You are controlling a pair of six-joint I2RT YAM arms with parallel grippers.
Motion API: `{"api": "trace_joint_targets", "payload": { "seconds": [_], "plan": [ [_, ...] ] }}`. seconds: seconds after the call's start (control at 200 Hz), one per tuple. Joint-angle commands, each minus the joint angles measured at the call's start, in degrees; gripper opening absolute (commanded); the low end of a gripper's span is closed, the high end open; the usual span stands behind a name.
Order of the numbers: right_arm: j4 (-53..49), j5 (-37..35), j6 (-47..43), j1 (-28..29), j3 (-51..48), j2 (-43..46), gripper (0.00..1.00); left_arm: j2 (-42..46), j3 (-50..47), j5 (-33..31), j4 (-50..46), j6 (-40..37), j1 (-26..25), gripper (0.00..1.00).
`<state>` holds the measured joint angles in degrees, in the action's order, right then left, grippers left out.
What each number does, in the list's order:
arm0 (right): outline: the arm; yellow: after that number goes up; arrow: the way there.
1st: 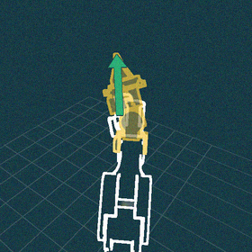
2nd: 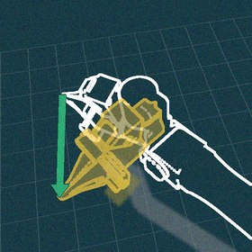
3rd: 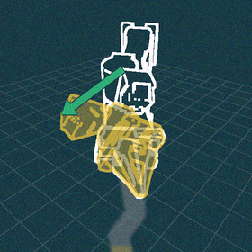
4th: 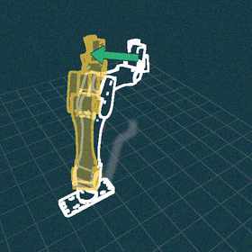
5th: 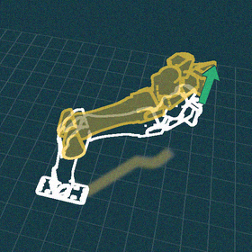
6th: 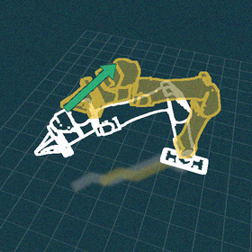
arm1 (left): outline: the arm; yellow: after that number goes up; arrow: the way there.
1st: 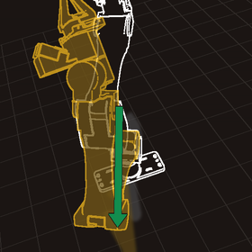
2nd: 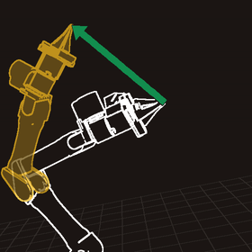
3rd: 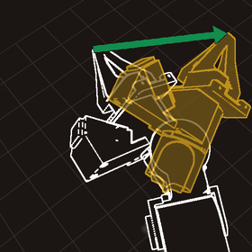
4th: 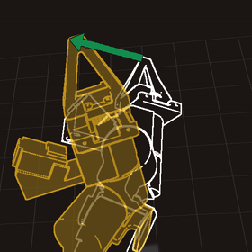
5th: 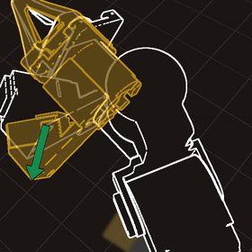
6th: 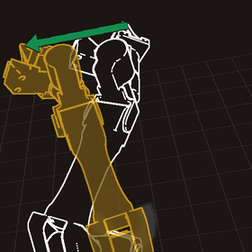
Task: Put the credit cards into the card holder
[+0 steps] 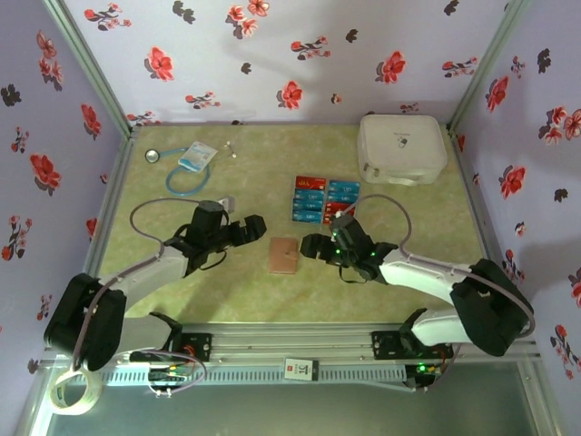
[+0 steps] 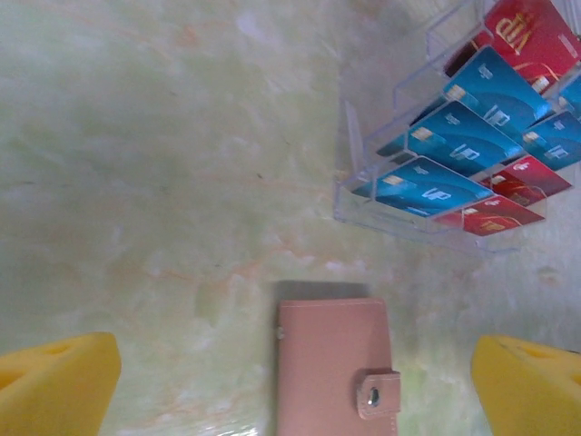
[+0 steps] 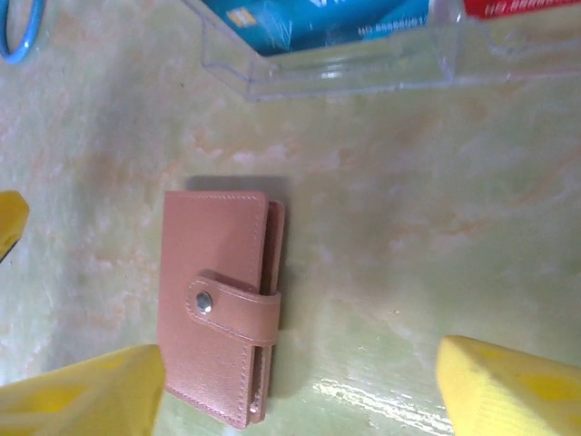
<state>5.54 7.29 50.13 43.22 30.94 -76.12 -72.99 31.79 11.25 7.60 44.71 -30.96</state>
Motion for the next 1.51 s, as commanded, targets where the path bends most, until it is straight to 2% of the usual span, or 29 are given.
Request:
{"api": "trace_joint_targets", "payload": {
  "seconds": [0.0, 0.185, 0.415, 0.725, 0.96, 1.17, 1.5],
  "plan": [
    [10.0, 3.9, 6.5, 1.5, -1.5, -2.5, 0.73, -2.3, -0.7, 1.0, 5.3, 4.0, -2.0, 1.0],
    [15.2, 3.9, 9.3, 5.5, -1.7, -6.8, 0.63, -4.7, -1.6, 1.1, 9.7, 7.5, -5.1, 1.0],
    [17.4, 1.6, 11.6, 9.0, -3.1, -8.3, 0.59, -4.5, -4.1, -1.2, 11.8, 9.7, -8.1, 1.0],
    [17.7, 0.8, 12.7, 10.0, -3.8, -9.1, 0.57, -4.2, -4.9, -3.8, 11.9, 10.3, -11.0, 1.0],
    [21.8, 1.9, 14.1, 10.6, -3.1, -12.9, 0.55, -5.6, -5.2, -5.1, 13.9, 11.5, -13.0, 1.0],
    [26.0, 3.1, 15.3, 11.6, -1.8, -16.6, 0.5, -7.1, -5.9, -6.6, 17.0, 13.1, -14.8, 1.0],
    [29.1, 3.4, 16.5, 11.7, -0.4, -19.2, 0.37, -9.0, -7.5, -8.7, 22.3, 15.3, -17.2, 1.0]
  ]
}}
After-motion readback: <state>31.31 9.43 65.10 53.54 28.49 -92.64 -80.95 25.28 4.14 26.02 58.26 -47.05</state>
